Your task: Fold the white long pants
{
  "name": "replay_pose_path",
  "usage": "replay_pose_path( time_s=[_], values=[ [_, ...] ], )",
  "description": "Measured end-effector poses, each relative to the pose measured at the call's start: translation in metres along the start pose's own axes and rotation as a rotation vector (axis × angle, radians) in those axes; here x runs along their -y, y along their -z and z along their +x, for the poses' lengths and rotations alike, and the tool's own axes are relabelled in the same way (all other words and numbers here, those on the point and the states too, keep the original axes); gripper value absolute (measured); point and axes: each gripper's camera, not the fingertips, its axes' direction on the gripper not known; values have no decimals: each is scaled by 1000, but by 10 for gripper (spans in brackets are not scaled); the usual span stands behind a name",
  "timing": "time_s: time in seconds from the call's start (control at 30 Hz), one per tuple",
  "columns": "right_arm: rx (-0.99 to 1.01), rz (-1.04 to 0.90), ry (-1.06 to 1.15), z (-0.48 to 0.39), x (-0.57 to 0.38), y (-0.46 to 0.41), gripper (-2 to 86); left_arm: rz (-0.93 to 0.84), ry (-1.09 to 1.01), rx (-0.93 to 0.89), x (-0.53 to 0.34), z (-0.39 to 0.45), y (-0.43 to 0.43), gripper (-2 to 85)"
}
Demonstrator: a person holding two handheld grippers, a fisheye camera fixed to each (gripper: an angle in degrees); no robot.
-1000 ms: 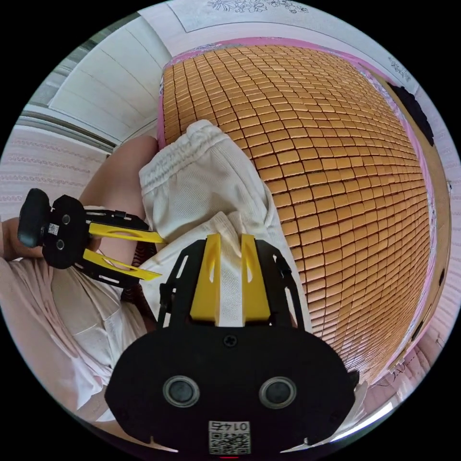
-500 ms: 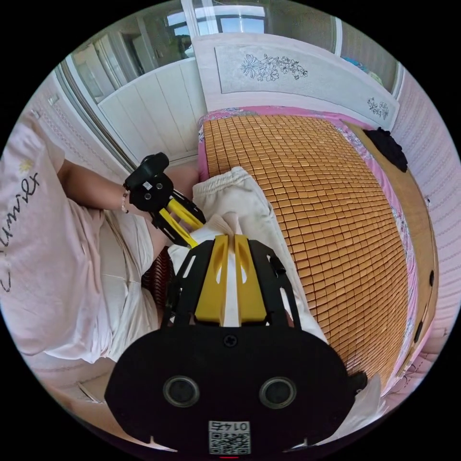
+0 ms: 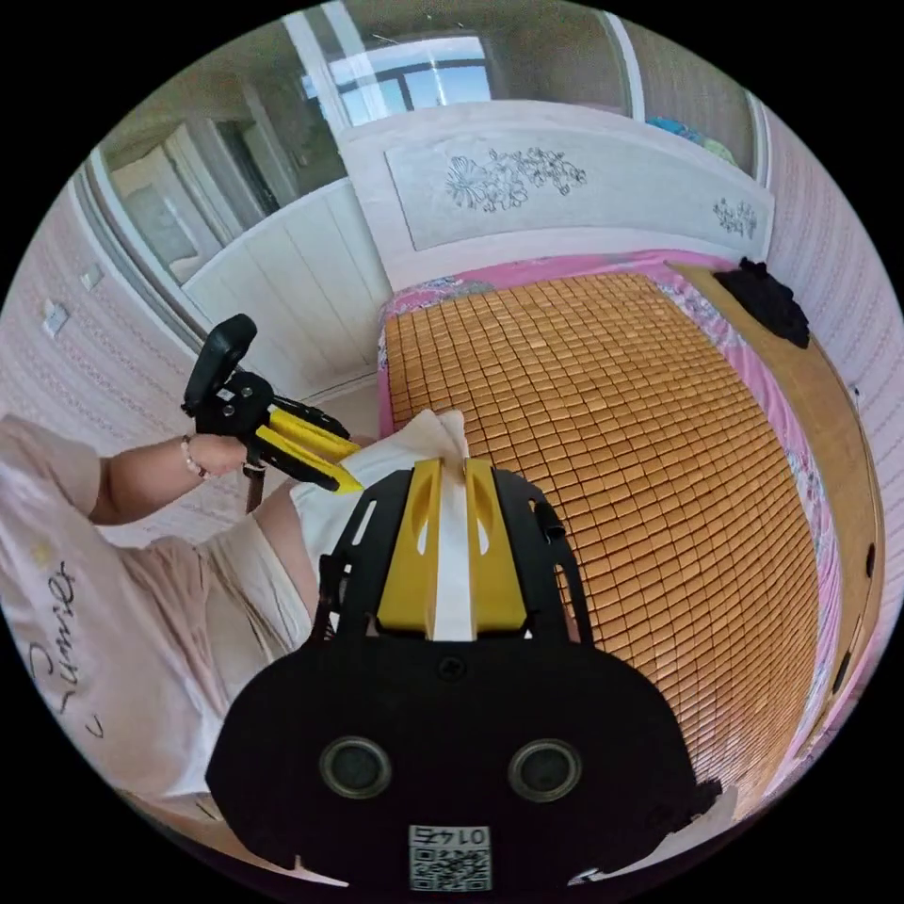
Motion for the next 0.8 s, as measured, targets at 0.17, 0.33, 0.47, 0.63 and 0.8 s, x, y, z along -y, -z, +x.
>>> replay_pose_path(
  time_s=[0.17, 0.33, 0.47, 0.63, 0.8],
  values=[
    [-82, 43, -139, 16, -66, 5, -3, 14, 184, -65, -30, -47, -16, 52],
    [-184, -46, -367, 19, -188, 1, -5, 57, 30, -75, -42, -6, -12, 28],
    [-198, -141, -505, -1, -244, -22, -4, 39, -214, -60, -35, 71, -46, -4],
    [-255, -178, -476, 2, -211, -45, -3, -93, -511, -128, -30, 168, -121, -9],
    [-359, -325, -334, 30, -125, -61, -4, -121, -767, 70, -34, 237, -167, -10]
  ],
)
